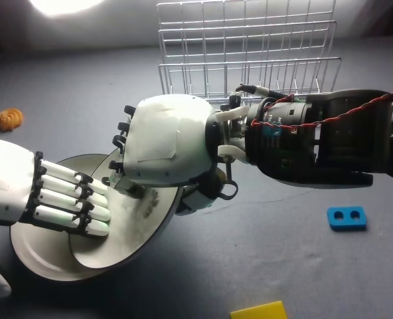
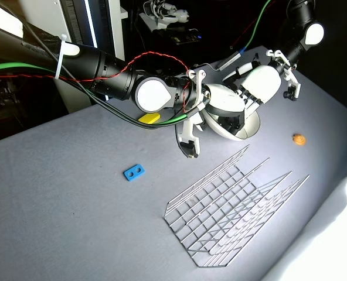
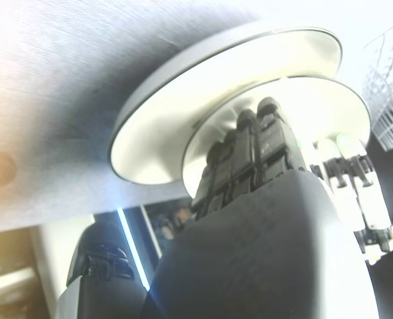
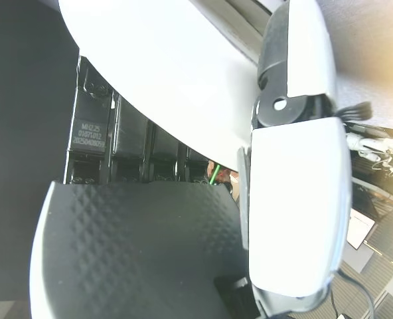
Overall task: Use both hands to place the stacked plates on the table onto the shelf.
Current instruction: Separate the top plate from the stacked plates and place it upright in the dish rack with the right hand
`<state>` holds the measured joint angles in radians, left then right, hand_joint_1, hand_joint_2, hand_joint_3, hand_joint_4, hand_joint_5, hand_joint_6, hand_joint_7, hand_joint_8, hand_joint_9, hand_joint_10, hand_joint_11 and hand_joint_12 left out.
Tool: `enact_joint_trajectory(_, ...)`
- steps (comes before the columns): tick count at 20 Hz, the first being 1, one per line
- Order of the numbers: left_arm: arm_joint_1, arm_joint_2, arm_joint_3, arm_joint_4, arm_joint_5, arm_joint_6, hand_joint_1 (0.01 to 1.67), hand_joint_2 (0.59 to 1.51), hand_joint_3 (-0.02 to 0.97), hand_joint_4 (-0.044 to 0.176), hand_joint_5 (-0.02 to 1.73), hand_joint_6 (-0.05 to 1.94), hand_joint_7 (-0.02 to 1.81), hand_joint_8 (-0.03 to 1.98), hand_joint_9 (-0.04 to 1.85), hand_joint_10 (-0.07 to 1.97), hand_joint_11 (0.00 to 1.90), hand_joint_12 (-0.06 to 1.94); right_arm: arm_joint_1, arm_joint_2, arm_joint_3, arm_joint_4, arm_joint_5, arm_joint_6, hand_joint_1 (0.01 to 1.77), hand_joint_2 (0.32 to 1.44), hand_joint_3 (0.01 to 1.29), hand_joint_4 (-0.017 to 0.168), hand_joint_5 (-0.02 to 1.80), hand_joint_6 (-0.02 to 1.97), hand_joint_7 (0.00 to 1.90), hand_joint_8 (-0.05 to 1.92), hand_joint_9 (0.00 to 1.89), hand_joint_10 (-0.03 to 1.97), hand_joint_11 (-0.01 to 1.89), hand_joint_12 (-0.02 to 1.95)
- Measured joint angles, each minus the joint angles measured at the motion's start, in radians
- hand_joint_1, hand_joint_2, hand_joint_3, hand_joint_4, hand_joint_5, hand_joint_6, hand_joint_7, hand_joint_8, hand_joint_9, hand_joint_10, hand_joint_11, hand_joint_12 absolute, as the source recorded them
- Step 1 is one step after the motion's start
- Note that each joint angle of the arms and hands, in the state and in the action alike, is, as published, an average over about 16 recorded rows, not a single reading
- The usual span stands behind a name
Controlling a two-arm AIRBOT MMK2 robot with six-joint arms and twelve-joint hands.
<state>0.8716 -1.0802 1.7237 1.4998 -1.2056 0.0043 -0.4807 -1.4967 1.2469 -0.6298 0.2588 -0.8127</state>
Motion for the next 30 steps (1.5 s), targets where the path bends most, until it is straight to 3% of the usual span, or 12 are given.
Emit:
enact_joint_trajectory(4, -0.028, 0.018, 0.004, -0.007, 0.0, -0.023, 0.02, 1.153, 0.016, -0.001, 0.01, 0.0, 0.01, -0.01, 0.02, 0.01, 0.02, 0.0, 0.008, 0.002, -0.015, 0.005, 0.0, 0.007, 1.2, 0.91, 0.02, -0.007, 0.8, 0.88, 0.93, 0.74, 1.01, 0.92, 0.91, 0.92)
enact_joint_trajectory(16, -0.127, 0.114, 0.018, -0.021, 0.01, -0.071, 0.02, 1.16, 0.016, -0.003, 0.02, 0.02, 0.02, 0.0, 0.02, 0.01, 0.02, 0.0, 0.071, 0.033, -0.102, 0.017, -0.015, 0.032, 1.32, 0.96, 0.02, 0.003, 0.82, 1.11, 0.99, 0.88, 1.09, 0.96, 0.97, 0.96)
enact_joint_trajectory(23, -0.162, 0.154, 0.037, -0.024, 0.03, -0.087, 0.02, 1.16, 0.016, -0.002, 0.02, 0.02, 0.02, 0.0, 0.02, 0.01, 0.02, 0.0, 0.112, 0.084, -0.171, 0.017, -0.02, 0.038, 1.33, 0.98, 0.02, 0.002, 0.83, 1.1, 1.0, 0.87, 1.09, 0.93, 0.96, 0.95)
enact_joint_trajectory(30, -0.171, 0.168, 0.049, -0.026, 0.063, -0.112, 0.02, 1.16, 0.016, -0.002, 0.02, 0.02, 0.02, 0.0, 0.02, 0.01, 0.02, -0.01, 0.163, 0.178, -0.269, 0.038, -0.028, 0.048, 1.34, 0.98, 0.02, -0.001, 0.85, 1.08, 1.02, 0.83, 1.08, 0.91, 0.97, 0.93)
